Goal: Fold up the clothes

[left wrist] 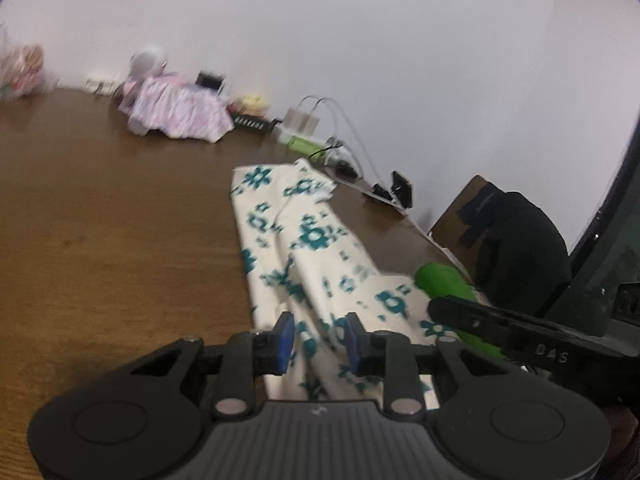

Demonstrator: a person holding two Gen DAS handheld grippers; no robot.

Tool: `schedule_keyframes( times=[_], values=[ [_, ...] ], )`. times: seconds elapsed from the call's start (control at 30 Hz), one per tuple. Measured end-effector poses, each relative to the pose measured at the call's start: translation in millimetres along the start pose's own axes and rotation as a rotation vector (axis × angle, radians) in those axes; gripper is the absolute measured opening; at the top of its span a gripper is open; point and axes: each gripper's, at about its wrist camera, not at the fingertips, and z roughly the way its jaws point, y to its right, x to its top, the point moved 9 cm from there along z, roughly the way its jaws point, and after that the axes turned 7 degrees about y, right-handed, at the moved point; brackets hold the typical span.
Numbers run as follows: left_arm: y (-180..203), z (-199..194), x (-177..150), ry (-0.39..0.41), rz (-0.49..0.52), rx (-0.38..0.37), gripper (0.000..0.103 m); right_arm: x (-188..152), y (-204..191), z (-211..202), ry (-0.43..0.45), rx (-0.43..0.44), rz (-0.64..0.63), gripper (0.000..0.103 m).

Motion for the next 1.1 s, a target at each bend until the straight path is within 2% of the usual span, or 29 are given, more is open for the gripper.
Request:
schedule_keyframes(
  times=[0.13,0.2,0.33,0.43,0.53,0.63,0.8,0.9,1.0,1.07,1.1],
  values=[
    [3,-2,6,0.017,0.019,0.001,0.026,-21,8,16,-0.087,-0.014,0.045,0.024],
    [5,-3,8,0.025,0.028,0.002,0.028,-25,11,18,-0.096,-0.017,0.074,0.024],
    [8,-5,14,0.042,0.047,0.003,0.026,-9,10,6,-0.03,-0.046,0.022,0.024],
    [16,-7,23,0.066,0.064,-0.014,0.026,6,8,0,0.023,-0.023,0.025,0.024],
    [26,9,17,0.025,0.115,-0.008,0.025,6,4,6,0.018,-0.008,0.021,0.022],
    [15,29,-4,-0.075,0.138,0.087,0.018,-2,1,17,-0.019,-0.009,0.0,0.019],
    [6,26,-6,-0.074,0.076,0.08,0.022,-15,-5,35,-0.081,-0.011,-0.033,0.018],
    [4,11,2,-0.035,0.084,0.079,0.021,-6,-6,17,-0.055,0.022,-0.031,0.019],
    [6,-9,-1,-0.024,0.098,0.032,0.026,0,-5,-8,-0.006,0.043,-0.078,0.024],
    [10,-23,-7,-0.033,0.104,-0.022,0.039,-1,-1,-23,0.014,0.06,-0.101,0.024],
    [13,-28,-10,-0.03,0.11,-0.036,0.051,-3,1,-29,0.018,0.074,-0.105,0.024]
  ],
)
